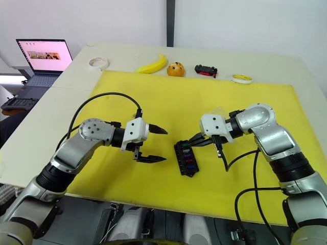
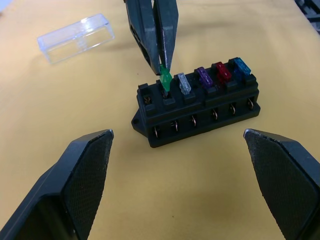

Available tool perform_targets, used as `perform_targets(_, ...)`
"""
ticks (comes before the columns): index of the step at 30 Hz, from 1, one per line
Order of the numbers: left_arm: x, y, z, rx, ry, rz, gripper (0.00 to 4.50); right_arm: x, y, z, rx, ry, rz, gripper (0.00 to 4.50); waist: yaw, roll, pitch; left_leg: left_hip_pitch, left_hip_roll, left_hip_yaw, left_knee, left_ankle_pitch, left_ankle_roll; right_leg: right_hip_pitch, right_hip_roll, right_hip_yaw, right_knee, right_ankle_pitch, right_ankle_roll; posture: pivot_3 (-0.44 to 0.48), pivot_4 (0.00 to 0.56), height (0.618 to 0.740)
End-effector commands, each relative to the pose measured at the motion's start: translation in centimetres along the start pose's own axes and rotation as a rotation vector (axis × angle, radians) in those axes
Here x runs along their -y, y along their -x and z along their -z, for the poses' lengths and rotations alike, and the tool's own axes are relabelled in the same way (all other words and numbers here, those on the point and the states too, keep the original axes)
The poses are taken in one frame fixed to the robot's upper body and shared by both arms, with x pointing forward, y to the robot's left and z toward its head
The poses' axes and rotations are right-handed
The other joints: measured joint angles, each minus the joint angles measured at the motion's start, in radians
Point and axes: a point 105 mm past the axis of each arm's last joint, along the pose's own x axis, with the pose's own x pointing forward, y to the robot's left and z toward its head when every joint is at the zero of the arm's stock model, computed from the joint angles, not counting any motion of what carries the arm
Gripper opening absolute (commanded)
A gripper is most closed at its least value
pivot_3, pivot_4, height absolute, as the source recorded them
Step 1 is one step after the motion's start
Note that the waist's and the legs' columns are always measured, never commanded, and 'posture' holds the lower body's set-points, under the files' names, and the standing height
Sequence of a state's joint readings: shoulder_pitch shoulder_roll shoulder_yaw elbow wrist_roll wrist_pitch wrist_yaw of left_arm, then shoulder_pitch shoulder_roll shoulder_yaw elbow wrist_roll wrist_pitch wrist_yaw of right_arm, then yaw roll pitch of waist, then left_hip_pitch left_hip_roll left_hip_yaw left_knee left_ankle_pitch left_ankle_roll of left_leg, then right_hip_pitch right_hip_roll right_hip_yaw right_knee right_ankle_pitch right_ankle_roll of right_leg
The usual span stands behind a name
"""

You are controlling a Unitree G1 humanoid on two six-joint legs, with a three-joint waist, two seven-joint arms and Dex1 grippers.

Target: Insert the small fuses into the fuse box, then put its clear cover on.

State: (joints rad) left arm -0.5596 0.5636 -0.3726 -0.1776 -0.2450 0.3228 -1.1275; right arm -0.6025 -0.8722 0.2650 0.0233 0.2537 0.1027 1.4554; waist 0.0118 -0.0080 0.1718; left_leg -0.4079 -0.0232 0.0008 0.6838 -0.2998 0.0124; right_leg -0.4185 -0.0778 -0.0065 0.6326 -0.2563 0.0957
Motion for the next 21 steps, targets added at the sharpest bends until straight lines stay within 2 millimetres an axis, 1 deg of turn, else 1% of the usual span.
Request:
perform_targets(1, -0.3, 0.13, -1.03, 0.016, -0.054, -0.002, 4.42, 0.63, 0.41, -0.79, 0.012, 0.023, 0.041, 0.0, 0.0, 0.0, 0.0, 0.0, 0.0, 0.0, 0.0, 0.0, 0.0, 0.0, 0.0, 0.0, 0.0, 0.0, 0.0, 0.0, 0.15, 0.74)
perform_targets(14, -0.36, 0.14, -1.18, 0.017, -0.068, 0.001, 4.42, 0.02, 0.12, -0.89, 0.018, 0.02, 0.033, 0.0, 0.0, 0.0, 0.0, 0.0, 0.0, 0.0, 0.0, 0.001, -0.001, 0.0, 0.0, 0.0, 0.001, 0.0, 0.0, 0.0, 0.15, 0.74)
perform_targets(21, -0.34, 0.06, -1.29, 0.02, -0.072, 0.002, 4.42, 0.29, 0.01, -0.44, -0.004, 0.022, 0.054, 0.0, 0.0, 0.0, 0.0, 0.0, 0.0, 0.0, 0.001, 0.001, -0.001, 0.0, 0.0, 0.0, 0.001, 0.0, 0.0, 0.0, 0.15, 0.74)
